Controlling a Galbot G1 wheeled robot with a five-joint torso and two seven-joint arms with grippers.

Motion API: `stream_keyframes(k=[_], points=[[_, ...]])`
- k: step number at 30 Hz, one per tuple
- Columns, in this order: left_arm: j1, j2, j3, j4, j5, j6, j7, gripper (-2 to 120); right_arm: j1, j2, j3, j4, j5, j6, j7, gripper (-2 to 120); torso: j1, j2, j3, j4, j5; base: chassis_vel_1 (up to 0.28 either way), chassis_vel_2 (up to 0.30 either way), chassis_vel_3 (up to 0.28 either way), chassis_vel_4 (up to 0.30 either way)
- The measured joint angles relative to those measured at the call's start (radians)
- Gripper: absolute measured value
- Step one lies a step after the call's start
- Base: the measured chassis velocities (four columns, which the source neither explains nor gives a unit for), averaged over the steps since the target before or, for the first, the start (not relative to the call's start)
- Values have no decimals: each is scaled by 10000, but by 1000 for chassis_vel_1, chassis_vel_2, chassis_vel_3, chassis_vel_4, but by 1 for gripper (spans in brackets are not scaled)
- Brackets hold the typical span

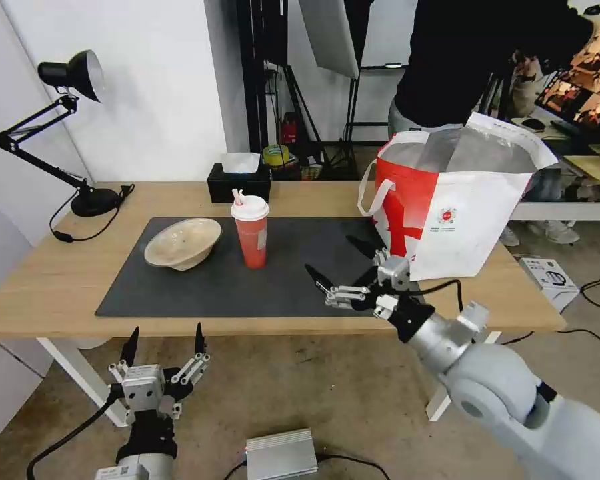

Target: Pick up the trash from the table and place it into the takeout bag.

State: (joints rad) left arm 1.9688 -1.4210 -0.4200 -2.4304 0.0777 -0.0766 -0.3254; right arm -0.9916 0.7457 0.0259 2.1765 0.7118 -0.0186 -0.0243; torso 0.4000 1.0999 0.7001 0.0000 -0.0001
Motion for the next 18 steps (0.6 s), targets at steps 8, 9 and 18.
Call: stream_keyframes(k=[8,9,18], points=[[-88,18,-13,133,-43,-1,0,100,738,241,-559,-759,177,-203,-59,100,0,0,-1,0,1,0,0,0,0],[-88,18,-13,133,-43,-1,0,100,738,241,-559,-759,177,-203,-59,100,0,0,-1,0,1,0,0,0,0],[-245,-11,31,328,-66,1,-17,100,1640,366,-1143,-1566,803,-1012,89,100,0,0,-1,-1,1,0,0,0,0]])
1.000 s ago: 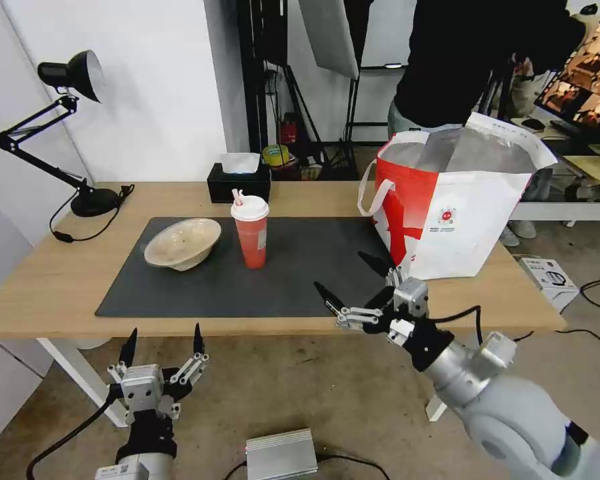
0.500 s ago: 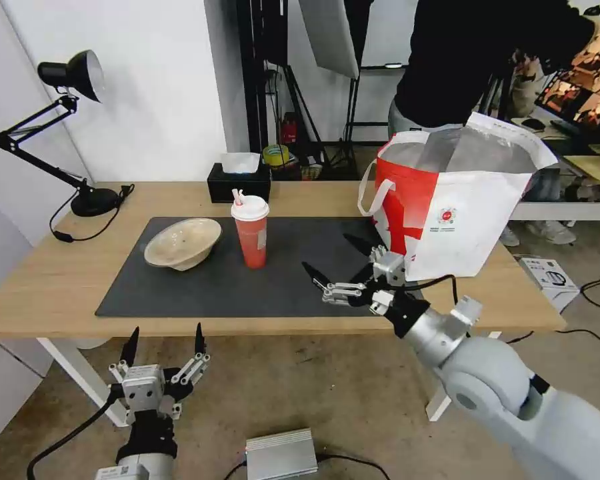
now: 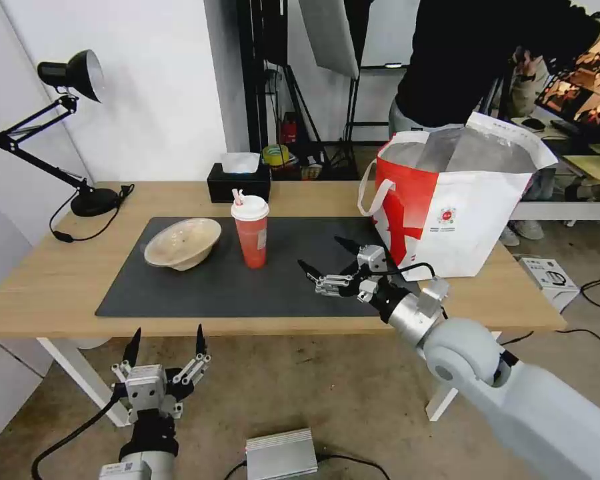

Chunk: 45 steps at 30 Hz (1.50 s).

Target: Pick up the trash from the table and place it into the takeout bag.

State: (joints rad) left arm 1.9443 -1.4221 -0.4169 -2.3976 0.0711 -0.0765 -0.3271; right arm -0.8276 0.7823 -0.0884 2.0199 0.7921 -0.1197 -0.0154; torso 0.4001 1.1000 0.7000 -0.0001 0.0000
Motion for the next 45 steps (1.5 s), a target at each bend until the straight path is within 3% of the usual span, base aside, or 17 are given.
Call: stream_keyframes(k=[14,23,45], points=[[-201,-3,49,241,0,-1,48,100,1953,423,-1206,-1206,354,-506,-258,100,0,-1,1,1,0,0,0,0,0],[-324,47,44,343,-122,-9,35,100,3375,544,-1931,-1619,988,-1178,190,100,0,0,1,1,-1,0,0,0,0],[-273,79,47,324,-148,-23,14,100,4671,1048,-2647,-2358,1477,-3031,-151,100,-1,1,-1,1,0,0,0,0,0]])
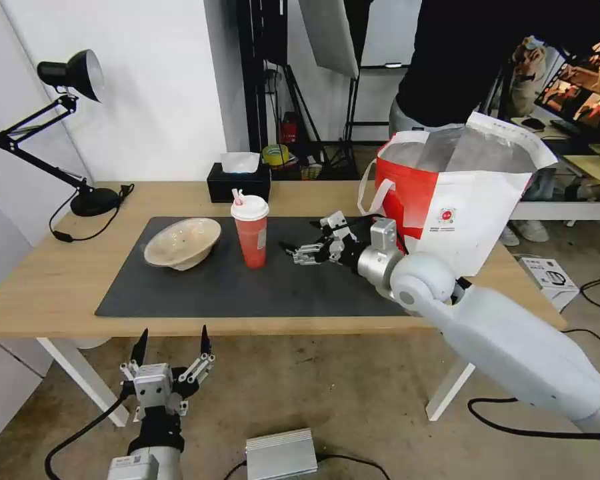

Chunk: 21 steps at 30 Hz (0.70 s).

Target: Pick up the trash from the table and place it into the takeout bag.

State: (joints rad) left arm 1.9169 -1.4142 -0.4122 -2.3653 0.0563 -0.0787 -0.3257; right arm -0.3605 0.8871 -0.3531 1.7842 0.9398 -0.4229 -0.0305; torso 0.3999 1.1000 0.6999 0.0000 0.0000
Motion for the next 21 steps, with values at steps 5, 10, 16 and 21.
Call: stream_keyframes(k=[5,10,16,21], points=[[-15,-48,37,39,35,-2,-4,100,386,210,-200,-247,6,-424,46,100,1,0,0,0,0,0,0,0,0],[-34,-82,29,60,49,-4,-6,100,801,448,-490,-554,10,-570,185,100,0,0,0,0,0,0,0,0,0],[-27,-72,-7,74,34,-4,-12,100,1305,807,-913,-1032,0,-725,446,100,0,0,1,0,-1,0,0,0,0],[-22,-100,-3,91,37,-4,-14,100,1528,1098,-1052,-1361,-8,-745,487,100,0,-1,1,1,-1,0,0,0,0]])
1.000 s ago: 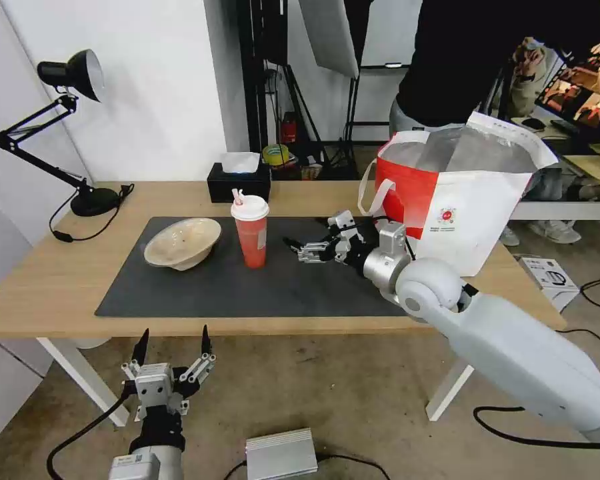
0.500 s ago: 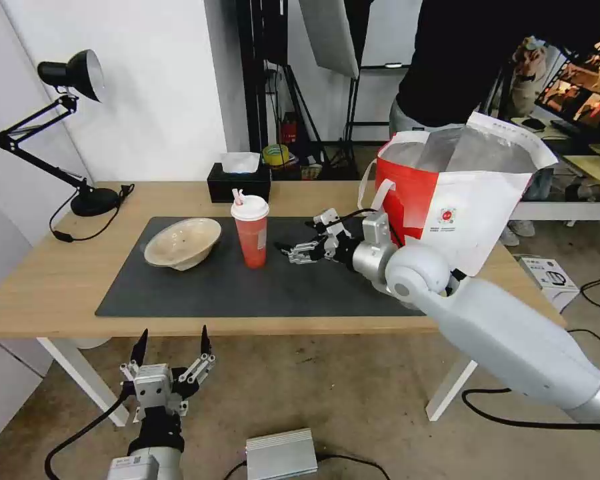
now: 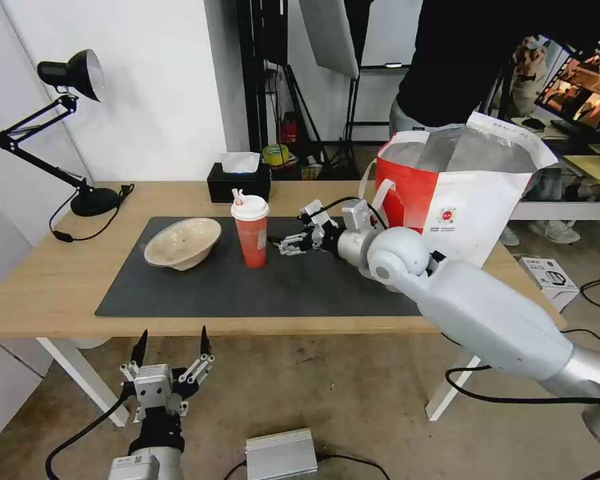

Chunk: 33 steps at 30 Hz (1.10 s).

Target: Pick up the trash from the table and place it into the takeout bag.

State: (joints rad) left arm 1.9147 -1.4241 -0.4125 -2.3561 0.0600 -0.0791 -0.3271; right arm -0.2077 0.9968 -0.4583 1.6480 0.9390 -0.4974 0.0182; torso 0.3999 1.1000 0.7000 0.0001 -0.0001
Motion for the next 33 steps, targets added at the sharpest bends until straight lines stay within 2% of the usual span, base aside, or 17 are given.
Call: stream_keyframes(k=[17,33], points=[[11,35,-12,14,-4,-8,-7,100,381,1093,-320,-1031,-299,-16,2,100,1,1,0,0,0,0,0,0,0],[2,117,-10,38,-40,-22,-13,100,481,1450,-420,-1616,-552,33,-39,100,0,1,0,-2,0,0,0,0,0]])
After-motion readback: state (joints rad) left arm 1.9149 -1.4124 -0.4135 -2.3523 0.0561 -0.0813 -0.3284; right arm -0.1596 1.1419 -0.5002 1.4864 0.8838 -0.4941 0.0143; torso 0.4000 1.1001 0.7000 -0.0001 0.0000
